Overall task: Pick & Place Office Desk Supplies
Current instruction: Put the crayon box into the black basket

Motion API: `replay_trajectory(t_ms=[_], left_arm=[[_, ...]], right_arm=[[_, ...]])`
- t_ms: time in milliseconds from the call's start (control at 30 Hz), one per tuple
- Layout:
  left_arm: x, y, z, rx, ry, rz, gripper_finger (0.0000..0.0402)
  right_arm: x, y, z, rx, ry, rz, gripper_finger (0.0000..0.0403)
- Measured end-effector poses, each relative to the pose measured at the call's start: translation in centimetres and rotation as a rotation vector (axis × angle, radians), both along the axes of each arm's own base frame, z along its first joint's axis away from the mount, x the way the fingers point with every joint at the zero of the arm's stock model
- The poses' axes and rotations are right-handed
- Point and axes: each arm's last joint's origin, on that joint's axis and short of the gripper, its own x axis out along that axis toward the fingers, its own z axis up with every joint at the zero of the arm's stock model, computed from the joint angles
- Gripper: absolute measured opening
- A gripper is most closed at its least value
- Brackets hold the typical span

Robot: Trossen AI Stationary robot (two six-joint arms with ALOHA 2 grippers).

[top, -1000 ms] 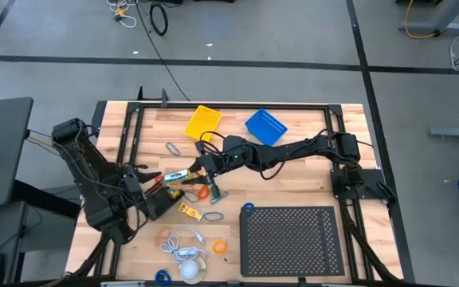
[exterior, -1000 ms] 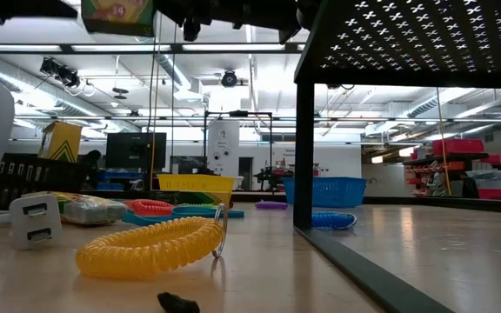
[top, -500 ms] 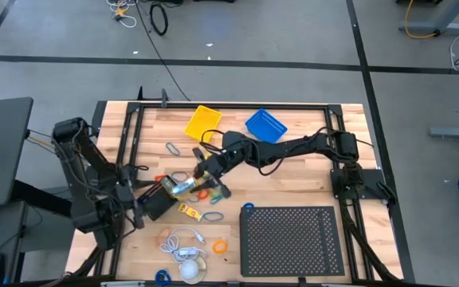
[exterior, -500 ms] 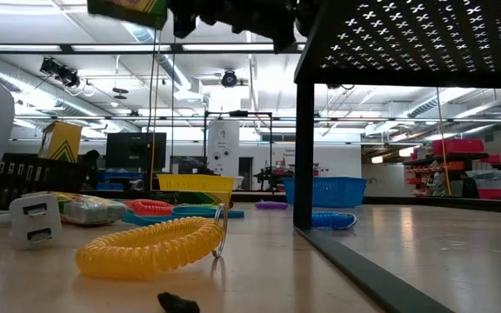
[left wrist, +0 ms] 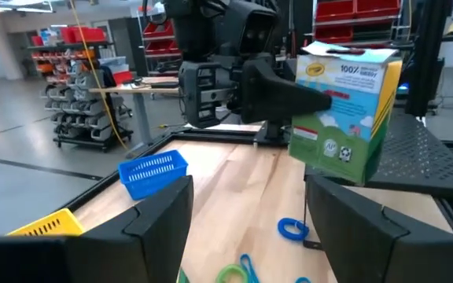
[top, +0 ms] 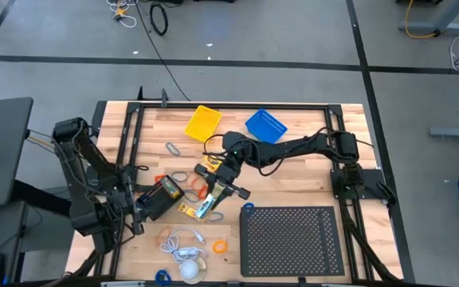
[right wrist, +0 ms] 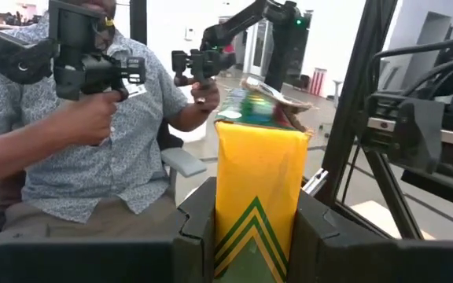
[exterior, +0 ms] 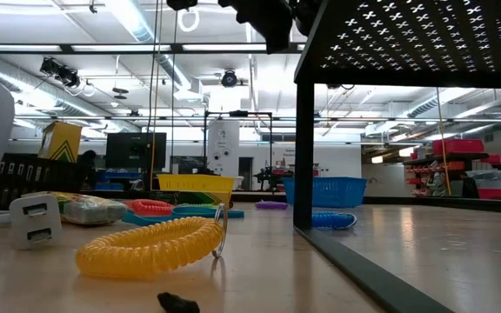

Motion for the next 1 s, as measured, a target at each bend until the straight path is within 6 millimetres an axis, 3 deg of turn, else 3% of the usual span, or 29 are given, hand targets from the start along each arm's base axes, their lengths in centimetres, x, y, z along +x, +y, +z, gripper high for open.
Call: replay_trajectory(t_ms=[233,533,833,1000], left_arm=[[1.4,-0.1,1.3,-0.043,0.003,0.067,0.0258],[4.8,-0.2,1.2,0.043,0.079,0.197,0.0266],[6.6,0.9,1.2,0.096,0.082,0.293,0.0263],[7.1,1.3,1.2,0.090,0.079,0.321,0.0233]], right_arm=[[0.1,0.0,0.0,0.000,0.002,-0.029,0.0095],[1.4,-0.3,0.1,-0.087,-0.062,-0.712,0.0095],[1.4,-0.6,0.4,-0.081,-0.085,-0.747,0.0095],[1.4,-0.5,0.4,-0.080,-0.090,-0.724,0.0095]])
